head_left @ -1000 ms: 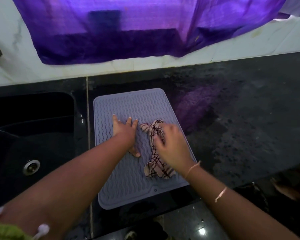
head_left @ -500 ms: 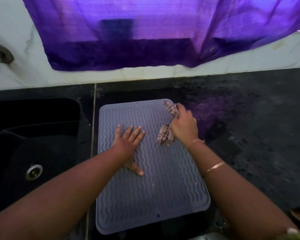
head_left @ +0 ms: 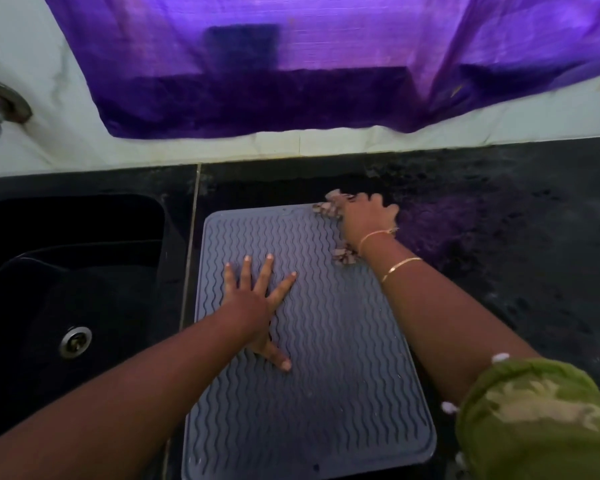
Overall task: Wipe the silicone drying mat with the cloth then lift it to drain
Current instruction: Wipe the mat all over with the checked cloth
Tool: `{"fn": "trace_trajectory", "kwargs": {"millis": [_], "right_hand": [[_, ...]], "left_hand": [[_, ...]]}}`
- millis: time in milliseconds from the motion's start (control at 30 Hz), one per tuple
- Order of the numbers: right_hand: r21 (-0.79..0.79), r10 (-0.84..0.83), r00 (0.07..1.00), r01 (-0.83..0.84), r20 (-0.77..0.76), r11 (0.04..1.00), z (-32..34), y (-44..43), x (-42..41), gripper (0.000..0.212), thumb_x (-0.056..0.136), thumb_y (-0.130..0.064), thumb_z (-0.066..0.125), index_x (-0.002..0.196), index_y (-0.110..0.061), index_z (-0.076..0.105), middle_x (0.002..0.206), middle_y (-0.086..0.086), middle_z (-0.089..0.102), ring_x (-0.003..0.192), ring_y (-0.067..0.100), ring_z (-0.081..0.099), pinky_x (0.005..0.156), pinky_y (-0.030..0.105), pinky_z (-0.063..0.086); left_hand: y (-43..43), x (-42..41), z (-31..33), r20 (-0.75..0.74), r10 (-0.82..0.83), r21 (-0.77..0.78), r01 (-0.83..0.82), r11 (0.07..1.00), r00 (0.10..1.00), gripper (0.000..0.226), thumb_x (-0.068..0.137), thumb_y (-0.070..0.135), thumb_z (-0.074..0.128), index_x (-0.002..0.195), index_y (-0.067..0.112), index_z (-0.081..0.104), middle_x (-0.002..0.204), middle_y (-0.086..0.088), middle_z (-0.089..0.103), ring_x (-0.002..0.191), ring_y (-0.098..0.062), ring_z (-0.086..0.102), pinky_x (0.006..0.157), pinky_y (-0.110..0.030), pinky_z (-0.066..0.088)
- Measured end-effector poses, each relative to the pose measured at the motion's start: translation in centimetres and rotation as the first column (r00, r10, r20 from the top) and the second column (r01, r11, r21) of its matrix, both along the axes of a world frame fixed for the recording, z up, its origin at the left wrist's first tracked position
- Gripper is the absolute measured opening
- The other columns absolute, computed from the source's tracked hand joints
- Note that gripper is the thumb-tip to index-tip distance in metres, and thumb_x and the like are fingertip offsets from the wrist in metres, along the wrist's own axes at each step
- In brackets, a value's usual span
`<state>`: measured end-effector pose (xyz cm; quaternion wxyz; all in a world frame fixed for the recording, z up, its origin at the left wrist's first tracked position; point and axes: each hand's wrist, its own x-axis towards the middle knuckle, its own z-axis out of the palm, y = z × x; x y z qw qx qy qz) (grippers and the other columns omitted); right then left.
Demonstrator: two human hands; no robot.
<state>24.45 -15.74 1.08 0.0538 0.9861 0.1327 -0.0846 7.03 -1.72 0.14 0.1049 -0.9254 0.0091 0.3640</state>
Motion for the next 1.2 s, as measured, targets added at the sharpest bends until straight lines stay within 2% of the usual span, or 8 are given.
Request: {"fn": "trace_trajectory", "kwargs": {"millis": [100, 267, 567, 667, 800, 933, 1067, 1200], "right_hand": [[0.106, -0.083, 0.994, 0.091, -0.076, 0.99, -0.6, -3.6, 1.0, 0.068, 0.09, -0.025, 0.055, 0.146, -0.034, 0.019, 0.142, 0.012, 0.037, 0.128, 0.037, 0.035, 0.098, 0.055, 0.036], [0.356, 0.19, 0.98, -0.158, -0.056, 0.921, -2.2, -5.0, -0.8, 0.066, 0.086, -0.016, 0.055, 0.145, -0.034, 0.03, 0.149, 0.007, 0.033, 0.129, 0.036, 0.036, 0.102, 0.049, 0.04], [0.431, 0.414, 0.903, -0.328, -0.12, 0.841, -1.0, -7.9, -10.5, 0.047, 0.088, -0.021, 0.057, 0.132, -0.033, 0.051, 0.133, 0.002, 0.049, 0.117, 0.023, 0.05, 0.096, 0.036, 0.044], [0.458, 0.426, 0.885, -0.306, -0.185, 0.835, -0.3, -10.4, -15.2, 0.043, 0.088, -0.023, 0.058, 0.129, -0.035, 0.054, 0.128, -0.003, 0.052, 0.112, 0.018, 0.052, 0.091, 0.028, 0.043], [0.47, 0.42, 0.854, -0.247, -0.308, 0.847, 0.9, -13.1, -19.4, 0.041, 0.086, -0.017, 0.059, 0.122, -0.035, 0.061, 0.131, -0.008, 0.054, 0.119, 0.014, 0.051, 0.101, 0.029, 0.041], [0.516, 0.333, 0.825, -0.059, -0.457, 0.854, 2.2, -14.3, -20.7, 0.061, 0.077, 0.009, 0.049, 0.113, -0.036, 0.067, 0.126, -0.016, 0.059, 0.12, 0.005, 0.051, 0.106, 0.019, 0.037], [0.688, 0.283, 0.837, 0.144, -0.468, 0.712, 5.0, -13.2, -19.4, 0.069, 0.075, 0.019, 0.039, 0.119, -0.029, 0.063, 0.124, -0.012, 0.057, 0.117, 0.004, 0.052, 0.1, 0.017, 0.041], [0.859, 0.255, 0.875, 0.279, -0.412, 0.429, 8.4, -10.0, -15.7, 0.056, 0.083, 0.012, 0.042, 0.107, -0.033, 0.065, 0.112, -0.004, 0.066, 0.098, 0.01, 0.063, 0.08, 0.023, 0.053]], "left_hand": [[0.0, 0.0, 0.2, 0.005, -0.003, 0.003, 0.003, 1.0, 1.0, 0.143, 0.05, 0.087, 0.06, 0.135, 0.032, -0.041, 0.142, -0.015, -0.048, 0.132, -0.047, -0.037, 0.108, -0.067, -0.014], [-0.2, 0.1, 0.3, 0.003, -0.012, 0.038, 0.012, 0.999, 1.0, 0.144, 0.047, 0.09, 0.057, 0.135, 0.031, -0.041, 0.143, -0.017, -0.047, 0.133, -0.049, -0.034, 0.108, -0.066, -0.014], [-0.4, 0.1, 0.4, 0.02, 0.0, 0.075, -0.002, 0.997, 1.0, 0.143, 0.048, 0.09, 0.055, 0.136, 0.032, -0.041, 0.144, -0.016, -0.045, 0.135, -0.049, -0.029, 0.108, -0.066, -0.014], [-0.6, -0.1, 0.5, 0.04, 0.004, 0.083, -0.008, 0.997, 0.999, 0.142, 0.048, 0.091, 0.054, 0.137, 0.032, -0.04, 0.146, -0.015, -0.044, 0.137, -0.048, -0.027, 0.108, -0.066, -0.014], [-0.7, -0.5, 1.0, 0.066, 0.01, 0.09, -0.016, 0.996, 0.998, 0.14, 0.048, 0.092, 0.052, 0.137, 0.032, -0.038, 0.148, -0.014, -0.04, 0.139, -0.047, -0.023, 0.108, -0.067, -0.013], [-1.6, -1.2, 1.4, 0.12, 0.01, 0.113, -0.024, 0.993, 0.993, 0.138, 0.054, 0.088, 0.054, 0.143, 0.028, -0.032, 0.155, -0.012, -0.027, 0.144, -0.045, -0.009, 0.11, -0.067, -0.009], [-3.1, -3.3, 1.5, 0.22, -0.049, 0.075, 0.033, 0.997, 0.974, 0.114, 0.074, 0.07, 0.059, 0.152, 0.021, -0.009, 0.161, -0.009, -0.006, 0.144, -0.04, 0.015, 0.115, -0.06, 0.0], [-2.7, -4.3, 1.6, 0.204, 0.028, -0.065, -0.015, 0.998, 0.979, 0.103, 0.08, 0.061, 0.06, 0.153, 0.024, -0.003, 0.161, -0.006, 0.0, 0.144, -0.038, 0.017, 0.115, -0.058, 0.002]]}}
